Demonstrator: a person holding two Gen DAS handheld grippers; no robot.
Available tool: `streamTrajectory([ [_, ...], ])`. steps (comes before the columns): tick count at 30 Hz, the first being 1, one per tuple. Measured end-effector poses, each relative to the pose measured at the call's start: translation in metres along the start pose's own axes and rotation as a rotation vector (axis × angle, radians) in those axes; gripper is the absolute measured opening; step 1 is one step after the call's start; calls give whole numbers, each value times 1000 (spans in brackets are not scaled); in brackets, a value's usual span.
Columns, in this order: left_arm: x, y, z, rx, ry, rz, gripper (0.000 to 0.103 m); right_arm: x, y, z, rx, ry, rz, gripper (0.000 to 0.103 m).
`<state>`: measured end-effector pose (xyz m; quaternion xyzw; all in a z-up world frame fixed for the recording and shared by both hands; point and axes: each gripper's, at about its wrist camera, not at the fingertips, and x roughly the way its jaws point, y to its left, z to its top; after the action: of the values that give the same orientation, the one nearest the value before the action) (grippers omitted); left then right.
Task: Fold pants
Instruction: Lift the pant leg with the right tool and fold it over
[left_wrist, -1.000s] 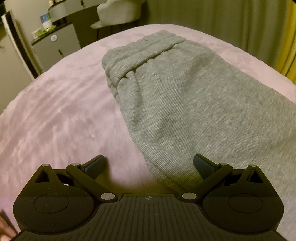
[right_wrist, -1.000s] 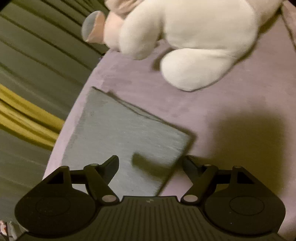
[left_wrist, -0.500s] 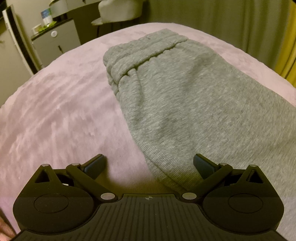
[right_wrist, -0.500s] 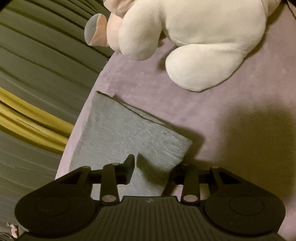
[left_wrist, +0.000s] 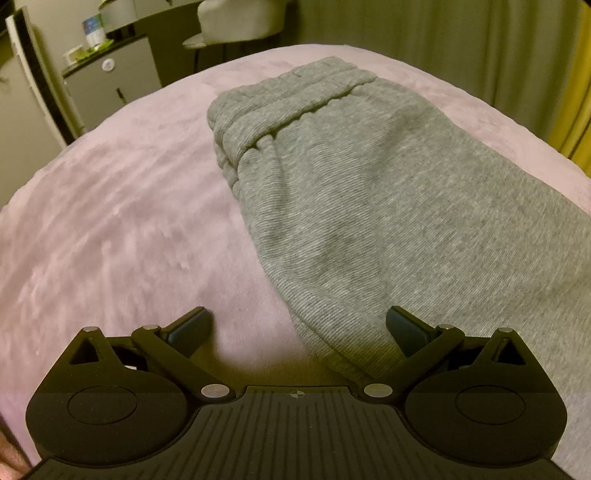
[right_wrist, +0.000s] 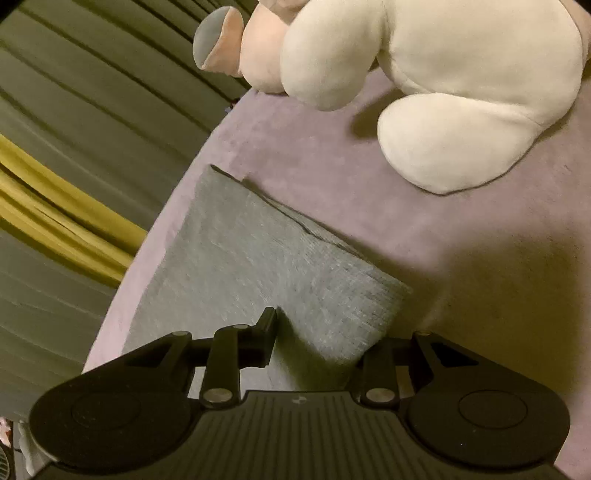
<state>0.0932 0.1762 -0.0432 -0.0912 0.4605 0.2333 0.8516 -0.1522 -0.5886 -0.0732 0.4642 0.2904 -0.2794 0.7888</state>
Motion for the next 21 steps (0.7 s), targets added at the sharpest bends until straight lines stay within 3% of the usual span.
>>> streamTrajectory([
  [2, -5, -1, -1, 2, -13, 16, 103, -2, 6, -1, -27, -12, -15, 17],
  [5, -32, -6, -9, 7, -118, 110, 103, -11, 19, -3, -74, -40, -33, 14],
  [6, -42, -7, -12, 3, -144, 111, 103, -17, 26, -3, -99, -56, -28, 14],
  [11, -79, -19, -35, -15, -149, -100, 103, -20, 58, -3, -249, -62, -133, 14],
  [13, -87, -32, -44, 37, -145, -159, 103, -25, 78, -8, -321, -89, -171, 13],
  [15, -93, -46, -52, 110, -185, -173, 103, -32, 105, -15, -389, -127, -178, 13],
  [18, -88, -57, -56, 175, -177, -158, 103, -56, 171, -39, -590, -224, -127, 13],
  [21, -83, -50, -55, 136, -146, -171, 103, -84, 245, -90, -797, -251, 86, 13],
])
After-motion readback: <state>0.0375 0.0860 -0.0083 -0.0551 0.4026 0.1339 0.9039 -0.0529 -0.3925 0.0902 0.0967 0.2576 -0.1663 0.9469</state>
